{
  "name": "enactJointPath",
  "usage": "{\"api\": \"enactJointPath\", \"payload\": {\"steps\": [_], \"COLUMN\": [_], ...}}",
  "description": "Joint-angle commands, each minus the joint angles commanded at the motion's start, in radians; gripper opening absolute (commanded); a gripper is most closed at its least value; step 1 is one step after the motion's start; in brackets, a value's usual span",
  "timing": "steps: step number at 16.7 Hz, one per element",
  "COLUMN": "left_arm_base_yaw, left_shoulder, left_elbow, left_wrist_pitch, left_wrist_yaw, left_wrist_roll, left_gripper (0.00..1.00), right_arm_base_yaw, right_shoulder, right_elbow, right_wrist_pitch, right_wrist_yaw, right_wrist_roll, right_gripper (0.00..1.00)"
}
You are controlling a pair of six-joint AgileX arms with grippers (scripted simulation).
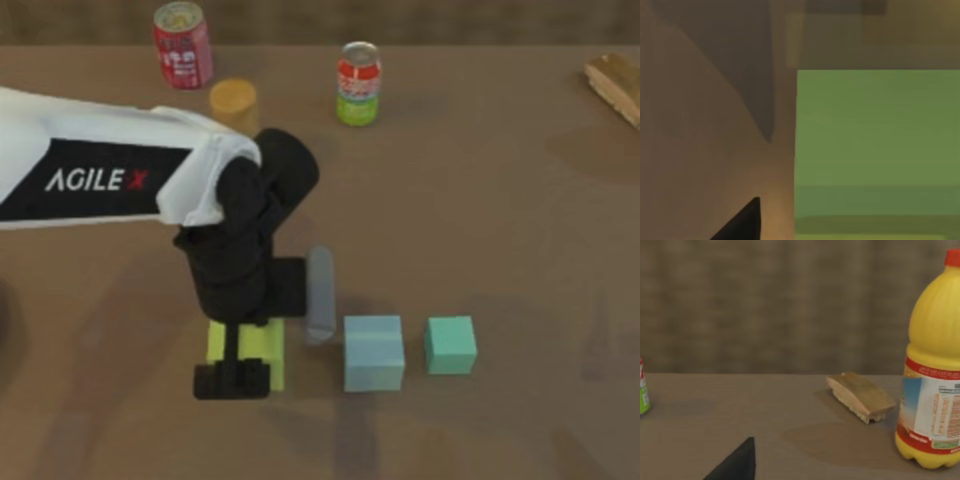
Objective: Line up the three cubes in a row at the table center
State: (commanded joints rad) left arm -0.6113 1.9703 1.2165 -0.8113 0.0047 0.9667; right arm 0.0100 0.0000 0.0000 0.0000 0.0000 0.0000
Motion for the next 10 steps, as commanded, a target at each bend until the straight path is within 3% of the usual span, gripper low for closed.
{"api": "enactJointPath", "payload": {"steps": [10], "left_arm_base_yaw": [0.019], "left_shoulder": [-0.099], "left_elbow": [0.157], "left_wrist_pitch": [-0.258], "left_wrist_yaw": [-0.001], "left_wrist_roll": [-0.002], "left_gripper": [1.00], "right_arm_base_yaw": [0.000], "right_shoulder": [0.000], "right_elbow": [0.000], "right_wrist_pitch": [0.000], "right_wrist_yaw": [0.000], "right_wrist_roll": [0.000], "right_gripper": [1.00]}}
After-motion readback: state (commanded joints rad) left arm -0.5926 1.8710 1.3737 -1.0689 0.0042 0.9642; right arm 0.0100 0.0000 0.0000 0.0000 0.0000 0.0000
